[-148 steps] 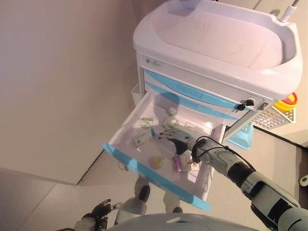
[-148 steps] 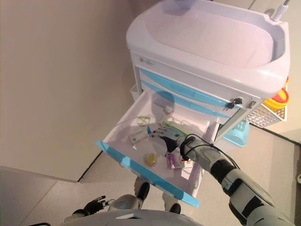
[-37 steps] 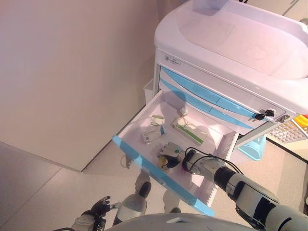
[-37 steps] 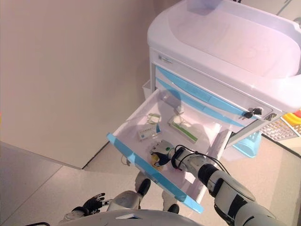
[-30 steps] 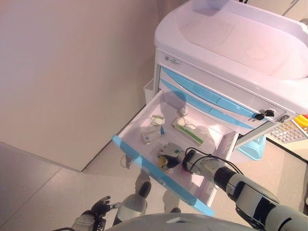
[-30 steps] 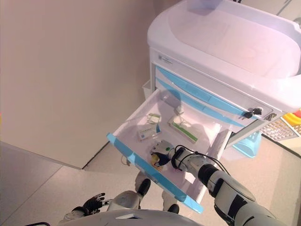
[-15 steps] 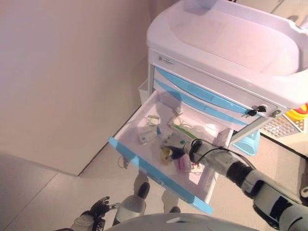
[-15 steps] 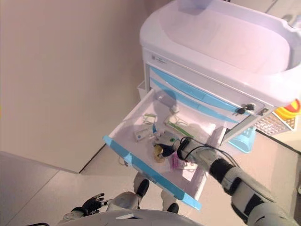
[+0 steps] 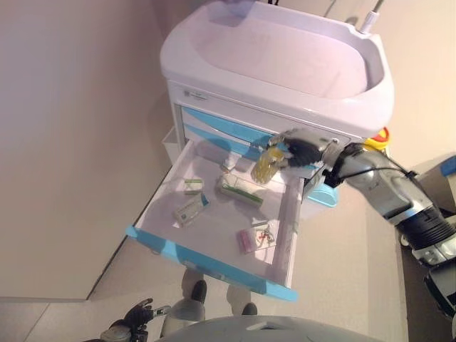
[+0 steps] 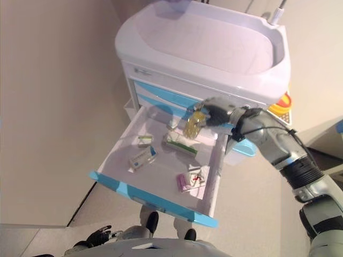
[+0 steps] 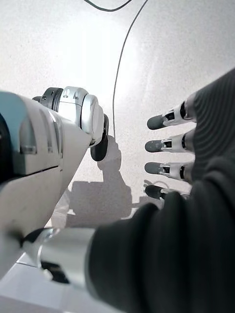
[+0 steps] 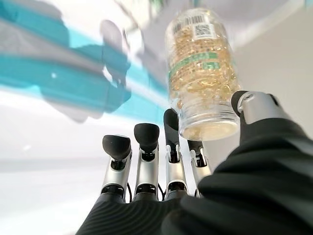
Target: Open the drawer and pick up the medicine
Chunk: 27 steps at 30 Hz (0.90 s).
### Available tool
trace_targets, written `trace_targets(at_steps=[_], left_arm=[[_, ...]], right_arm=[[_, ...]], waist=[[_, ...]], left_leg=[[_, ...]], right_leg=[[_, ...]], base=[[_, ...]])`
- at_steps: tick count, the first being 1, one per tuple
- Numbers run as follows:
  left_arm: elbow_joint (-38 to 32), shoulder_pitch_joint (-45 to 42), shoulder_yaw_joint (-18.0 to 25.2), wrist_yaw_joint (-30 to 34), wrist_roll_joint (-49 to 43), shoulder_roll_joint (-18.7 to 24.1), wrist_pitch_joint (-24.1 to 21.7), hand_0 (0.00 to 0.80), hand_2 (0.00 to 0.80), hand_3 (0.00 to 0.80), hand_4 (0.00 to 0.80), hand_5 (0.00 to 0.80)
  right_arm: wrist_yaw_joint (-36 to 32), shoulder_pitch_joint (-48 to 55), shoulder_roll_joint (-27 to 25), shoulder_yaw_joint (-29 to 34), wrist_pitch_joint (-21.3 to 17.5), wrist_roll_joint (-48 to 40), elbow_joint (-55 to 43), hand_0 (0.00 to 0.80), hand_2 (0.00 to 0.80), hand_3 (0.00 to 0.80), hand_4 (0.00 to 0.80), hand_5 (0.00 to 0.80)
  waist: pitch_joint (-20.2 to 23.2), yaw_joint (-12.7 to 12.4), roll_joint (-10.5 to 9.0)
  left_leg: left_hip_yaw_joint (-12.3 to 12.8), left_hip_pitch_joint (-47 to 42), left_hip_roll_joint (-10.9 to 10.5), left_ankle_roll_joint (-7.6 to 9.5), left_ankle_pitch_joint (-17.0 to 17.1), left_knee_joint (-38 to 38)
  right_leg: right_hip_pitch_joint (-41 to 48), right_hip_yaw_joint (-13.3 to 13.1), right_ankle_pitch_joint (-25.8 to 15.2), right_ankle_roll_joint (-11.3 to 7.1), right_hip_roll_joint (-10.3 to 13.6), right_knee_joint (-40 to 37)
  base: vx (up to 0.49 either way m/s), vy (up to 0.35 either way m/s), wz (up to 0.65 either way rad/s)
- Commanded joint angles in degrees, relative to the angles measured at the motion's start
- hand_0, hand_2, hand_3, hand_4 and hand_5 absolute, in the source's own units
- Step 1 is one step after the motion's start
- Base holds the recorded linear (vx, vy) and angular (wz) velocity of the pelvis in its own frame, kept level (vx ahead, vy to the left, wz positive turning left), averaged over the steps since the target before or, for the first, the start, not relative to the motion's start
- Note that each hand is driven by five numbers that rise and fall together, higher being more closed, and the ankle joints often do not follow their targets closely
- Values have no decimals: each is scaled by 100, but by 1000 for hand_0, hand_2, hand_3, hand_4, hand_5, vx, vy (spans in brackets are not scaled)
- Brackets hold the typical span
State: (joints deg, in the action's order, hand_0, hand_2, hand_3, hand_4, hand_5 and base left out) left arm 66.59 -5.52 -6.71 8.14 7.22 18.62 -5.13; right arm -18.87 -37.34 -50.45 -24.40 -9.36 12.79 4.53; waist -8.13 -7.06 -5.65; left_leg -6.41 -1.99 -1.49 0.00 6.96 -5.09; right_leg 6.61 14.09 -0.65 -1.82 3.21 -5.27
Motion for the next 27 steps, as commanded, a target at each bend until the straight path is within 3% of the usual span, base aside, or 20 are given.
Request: trace_targets(at_steps=[1, 6, 14, 27], left_arm=[[292, 189, -156, 8, 133, -28, -1, 0, 0, 0, 0, 0], [329, 198, -311, 7, 185, 52, 17, 0, 0, 0, 0, 0], [364, 219, -565, 31, 343, 202, 66, 0, 0, 0, 0, 0], [318, 166, -785, 11, 413, 281, 96, 0, 0, 0, 0, 0]], right_arm=[[461, -1173, -210, 247, 56, -968, 339, 800, 800, 800, 800, 800], [1135, -2208, -600, 142, 149, -1565, 1392, 800, 800, 800, 800, 800], [1896, -3764, -1074, -651, 495, -2020, 3255, 800, 800, 800, 800, 800], [1746, -4908, -1085, -1746, 865, -1409, 5253, 800, 800, 800, 800, 800]], waist=[[196, -122, -113], [255, -172, -170], [290, -323, -234], [205, -643, -271]], left_leg=[[16, -221, -63, -55, -651, 9], [33, -267, -72, -61, -672, 9], [-40, -302, -111, -68, -683, 9], [-258, -272, -174, -53, -654, 9]], right_leg=[[16, -215, -81, -319, 154, 231], [55, -213, -84, -327, 163, 231], [104, -148, -82, -334, 162, 232], [148, 34, -63, -323, 183, 212]], base=[[47, 26, -15], [43, 13, -6], [40, 11, 3], [44, 10, 8]])
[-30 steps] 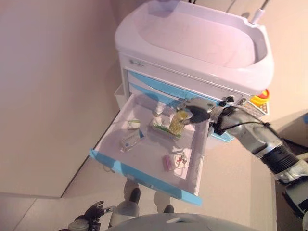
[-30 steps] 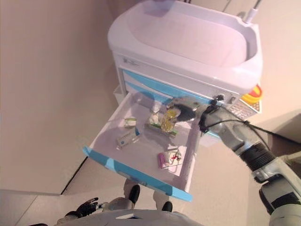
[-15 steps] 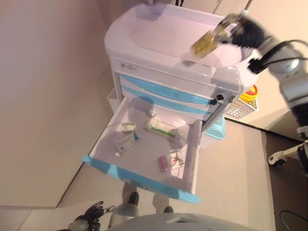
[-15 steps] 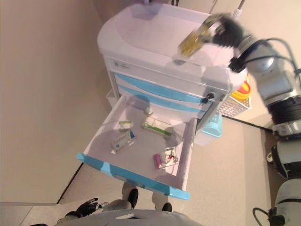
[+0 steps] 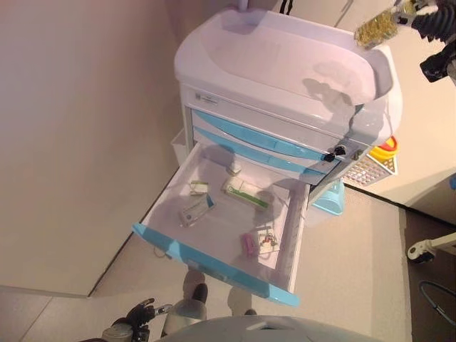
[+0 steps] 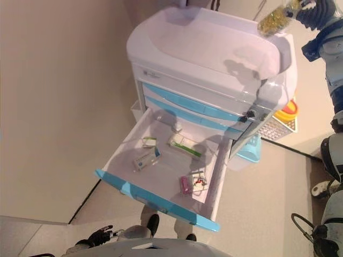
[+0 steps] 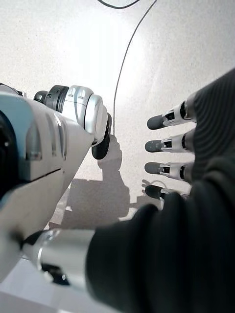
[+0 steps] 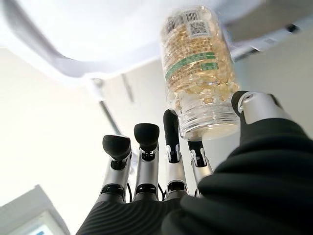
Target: Open the drawer and pick up the medicine
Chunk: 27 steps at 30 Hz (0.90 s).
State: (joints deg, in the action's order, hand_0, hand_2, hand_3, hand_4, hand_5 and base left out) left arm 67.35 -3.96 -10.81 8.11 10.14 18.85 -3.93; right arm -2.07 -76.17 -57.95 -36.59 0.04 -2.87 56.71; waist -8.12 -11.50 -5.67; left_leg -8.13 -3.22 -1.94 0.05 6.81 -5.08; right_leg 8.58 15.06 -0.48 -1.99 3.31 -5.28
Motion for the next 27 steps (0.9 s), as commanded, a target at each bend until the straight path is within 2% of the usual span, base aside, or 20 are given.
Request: trace_targets(at_steps=[1, 13, 19, 27], left_arm=[[239, 12, -378, 17, 126, 272, -34, 0, 0, 0, 0, 0], [95, -10, -458, 0, 206, 322, -117, 0, 0, 0, 0, 0], [49, 22, -457, 12, 289, 391, -224, 0, 0, 0, 0, 0], [-92, -9, -456, 24, 289, 432, -274, 0, 0, 0, 0, 0]], right_arm=[[53, -1069, -323, -574, -78, 213, 111, 800, 800, 800, 800, 800], [183, -881, -131, -626, 44, 643, 465, 800, 800, 800, 800, 800], [225, -915, -135, -809, 21, 876, 535, 800, 800, 800, 800, 800], [-44, -895, -172, -971, 17, 1006, 498, 800, 800, 800, 800, 800]], waist=[[188, -220, -272], [-85, -422, -215], [-248, -440, -200], [-311, -429, -206]], left_leg=[[-99, -145, -133, -58, -637, 8], [-269, 66, -148, -27, -565, 8], [-305, 188, -152, -13, -526, 8], [-293, 213, -142, -14, -512, 8]], right_leg=[[-50, -52, -77, -305, 174, 214], [-232, 40, -112, -310, 196, 209], [-357, 35, -141, -319, 197, 221], [-407, 44, -157, -337, 215, 254]], base=[[38, 8, 10], [8, 9, 12], [-36, -1, 5], [-1, 1, 2]])
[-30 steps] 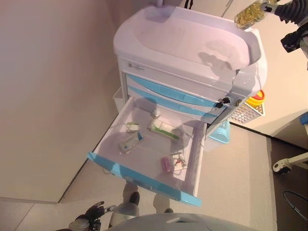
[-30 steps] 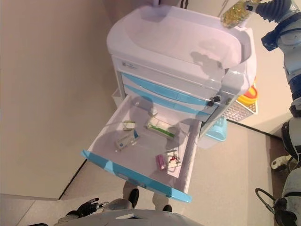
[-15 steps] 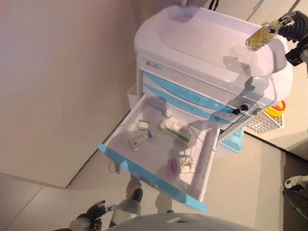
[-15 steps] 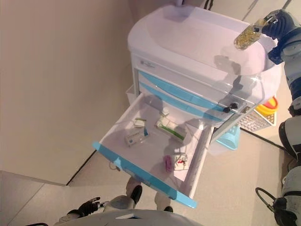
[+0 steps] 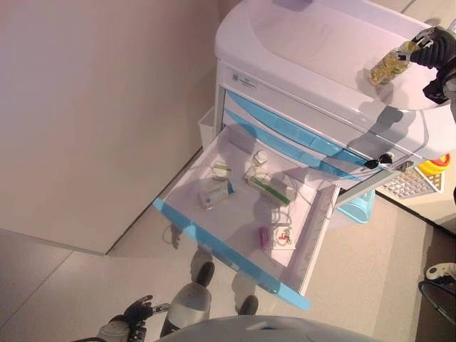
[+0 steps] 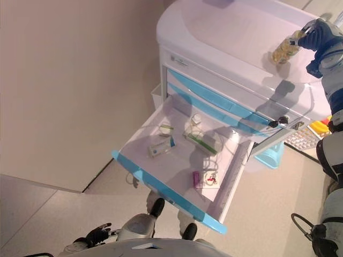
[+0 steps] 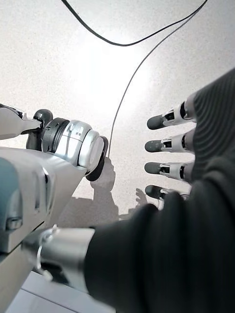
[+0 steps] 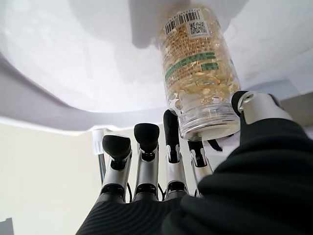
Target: Open the drawer and pick up the medicine
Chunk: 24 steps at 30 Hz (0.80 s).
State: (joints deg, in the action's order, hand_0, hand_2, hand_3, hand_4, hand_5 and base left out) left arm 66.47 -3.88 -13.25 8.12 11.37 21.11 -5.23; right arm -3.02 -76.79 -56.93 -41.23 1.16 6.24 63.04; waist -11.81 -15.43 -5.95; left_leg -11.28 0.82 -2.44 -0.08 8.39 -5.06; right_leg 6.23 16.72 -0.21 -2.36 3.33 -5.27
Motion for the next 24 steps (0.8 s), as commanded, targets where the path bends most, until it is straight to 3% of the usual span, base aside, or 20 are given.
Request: trace_targets(at_steps=[1, 8, 9, 10, 11, 24], left_arm=[[-13, -16, -206, 39, 156, 220, -151, 0, 0, 0, 0, 0], [-117, 1, -219, 0, 179, 226, -135, 0, 0, 0, 0, 0], [-141, 3, -217, 2, 184, 233, -120, 0, 0, 0, 0, 0], [-141, 4, -220, -4, 189, 231, -121, 0, 0, 0, 0, 0], [-136, 3, -223, -5, 188, 229, -128, 0, 0, 0, 0, 0], [-104, -23, -253, 29, 159, 224, -139, 0, 0, 0, 0, 0]], right_arm=[[14, -838, -272, -519, -96, 99, -130, 800, 800, 800, 800, 800], [-113, -769, -214, -501, -141, 185, -129, 800, 800, 800, 800, 800], [-98, -763, -214, -514, -169, 187, -129, 662, 662, 662, 662, 662], [-81, -763, -208, -514, -179, 189, -136, 474, 474, 474, 474, 474], [-34, -758, -210, -511, -222, 216, -151, 0, 0, 0, 0, 0], [234, -691, -178, -351, -288, 7, -206, 0, 0, 0, 0, 0]], waist=[[56, -38, -181], [1, -23, -174], [-2, -19, -168], [-5, -16, -169], [-9, -11, -169], [26, -1, -137]], left_leg=[[17, -187, -94, 2, -670, 6], [43, -193, -78, 4, -674, 6], [44, -194, -76, 4, -674, 6], [46, -194, -76, 5, -675, 6], [46, -193, -76, 3, -675, 6], [53, -231, -85, -1, -686, 6]], right_leg=[[-182, -128, -183, -299, 213, 258], [-205, -162, -190, -299, 209, 282], [-212, -168, -191, -300, 210, 287], [-214, -172, -192, -300, 208, 285], [-213, -177, -193, -299, 207, 280], [-194, -197, -189, -305, 209, 286]], base=[[0, 0, 0], [0, 0, 0], [0, 0, 0], [0, 0, 0], [0, 0, 0], [0, 0, 0]])
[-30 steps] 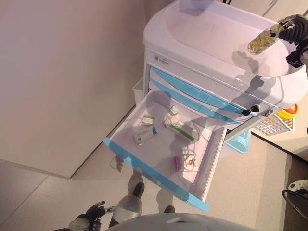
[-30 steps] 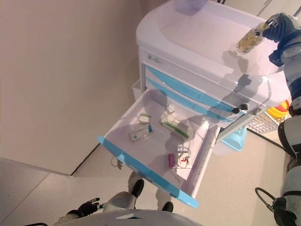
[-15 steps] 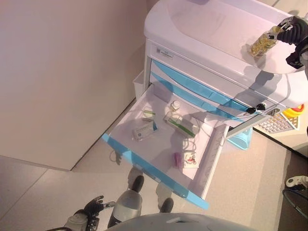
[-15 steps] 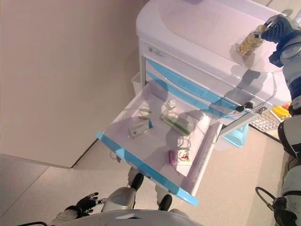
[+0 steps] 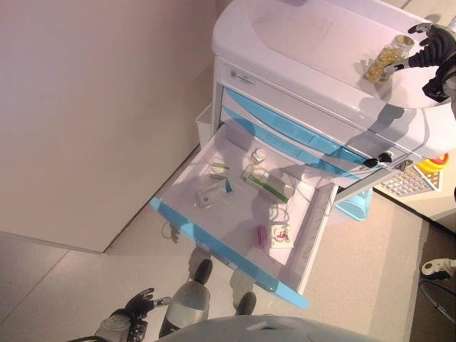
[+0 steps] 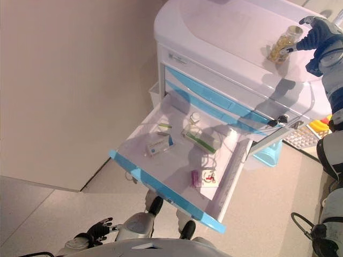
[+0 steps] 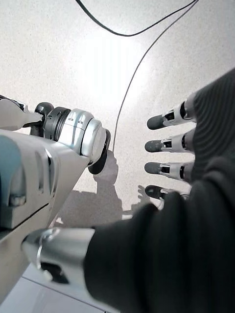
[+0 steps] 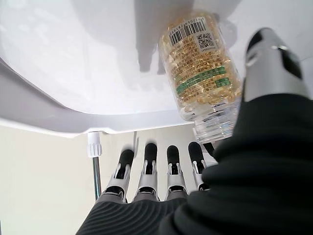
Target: Open the drawer and pick up the medicine
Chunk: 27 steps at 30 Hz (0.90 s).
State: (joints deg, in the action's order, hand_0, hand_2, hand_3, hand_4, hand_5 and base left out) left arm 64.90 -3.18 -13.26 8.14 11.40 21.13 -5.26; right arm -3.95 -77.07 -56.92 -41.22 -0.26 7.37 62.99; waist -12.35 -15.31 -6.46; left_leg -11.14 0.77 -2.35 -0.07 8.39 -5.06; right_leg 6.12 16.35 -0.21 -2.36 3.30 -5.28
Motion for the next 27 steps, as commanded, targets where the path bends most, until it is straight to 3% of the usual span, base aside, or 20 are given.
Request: trace_targets(at_steps=[1, 17, 27], left_arm=[[65, -95, -254, 26, 146, 217, -144, 0, 0, 0, 0, 0], [163, -65, -311, 95, -86, 231, -60, 0, 0, 0, 0, 0], [193, 29, -404, 218, -329, 211, 14, 0, 0, 0, 0, 0]], right_arm=[[367, -659, -190, -338, -154, -121, -226, 0, 0, 0, 0, 0], [1075, -366, -217, 169, -315, -682, -474, 0, 0, 0, 0, 0], [1265, 687, -531, 1079, -713, -1558, -1447, 0, 0, 0, 0, 0]], waist=[[88, -6, -89], [204, 154, -66], [418, 701, 85]], left_leg=[[48, -234, -94, -1, -690, 6], [229, -360, -92, 45, -802, 10], [642, -527, -84, 131, -977, 42]], right_leg=[[-178, -161, -190, -308, 213, 286], [-169, -342, -224, -356, 213, 281], [-270, -860, -257, -411, 211, 375]], base=[[0, 0, 0], [-6, -9, -3], [-33, -17, -29]])
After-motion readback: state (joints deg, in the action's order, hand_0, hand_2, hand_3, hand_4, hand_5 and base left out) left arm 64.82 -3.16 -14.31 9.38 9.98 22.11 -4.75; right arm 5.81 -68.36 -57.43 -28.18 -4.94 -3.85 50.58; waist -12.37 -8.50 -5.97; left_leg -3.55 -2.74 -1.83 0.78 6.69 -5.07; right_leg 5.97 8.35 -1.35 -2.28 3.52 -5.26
